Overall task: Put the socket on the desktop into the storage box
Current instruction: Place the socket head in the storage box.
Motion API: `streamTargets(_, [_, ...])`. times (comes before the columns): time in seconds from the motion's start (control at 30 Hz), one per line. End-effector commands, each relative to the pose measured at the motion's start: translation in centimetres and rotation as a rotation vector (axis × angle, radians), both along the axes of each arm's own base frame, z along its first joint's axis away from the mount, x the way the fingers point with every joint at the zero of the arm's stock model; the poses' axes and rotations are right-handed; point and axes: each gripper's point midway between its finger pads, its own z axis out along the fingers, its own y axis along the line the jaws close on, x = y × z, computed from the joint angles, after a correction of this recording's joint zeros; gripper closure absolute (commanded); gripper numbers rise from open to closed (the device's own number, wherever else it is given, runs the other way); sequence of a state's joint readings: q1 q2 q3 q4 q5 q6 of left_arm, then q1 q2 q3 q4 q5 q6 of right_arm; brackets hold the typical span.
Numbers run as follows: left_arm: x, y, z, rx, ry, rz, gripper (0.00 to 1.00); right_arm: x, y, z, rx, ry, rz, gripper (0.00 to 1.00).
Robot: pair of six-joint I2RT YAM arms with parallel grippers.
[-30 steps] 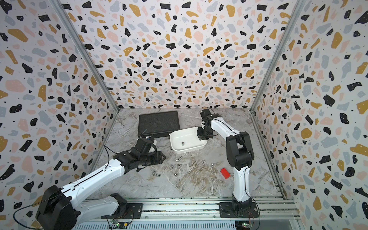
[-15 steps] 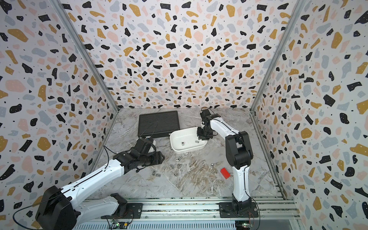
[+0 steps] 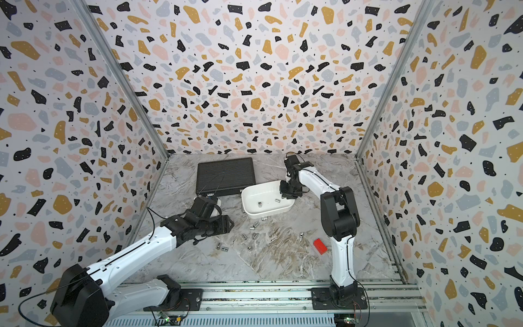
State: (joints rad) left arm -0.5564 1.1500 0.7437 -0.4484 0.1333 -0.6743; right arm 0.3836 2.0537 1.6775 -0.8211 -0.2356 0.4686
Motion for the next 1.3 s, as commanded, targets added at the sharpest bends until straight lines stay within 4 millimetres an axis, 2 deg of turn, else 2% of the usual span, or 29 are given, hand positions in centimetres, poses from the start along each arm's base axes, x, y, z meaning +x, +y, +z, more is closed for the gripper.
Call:
streamTargets(0.0, [0.1,0.0,0.0,-0.01,-0.005,-0.001,0.35,-0.9,-0.1,3.7,0.018,-0.06,0.006,0.7])
streamTargets(0.27, [-0.2,-0.6,0.5,-0.019,-0.014,-0.06,0.35,-2.5,-0.9,4.8,0.014,-0.081,0.007,0.68])
streamTargets(0.6, [-0.3,-2.4,1.1,-0.092,-0.029,-0.142,0.35,-5.0,-2.5,5.2,-0.014,-0.093,0.012,0.67])
streamTargets(0.97, [-1.1,-5.9,1.3,-0.131,-0.043,-0.266,0.35,-8.6,-4.6,4.8,-0.063,-0.079,0.019,0.64])
streamTargets(1.27, [-1.6,-8.6,1.2,-0.154,-0.046,-0.342,0.35,-11.6,-6.4,4.2,-0.102,-0.067,0.024,0.56])
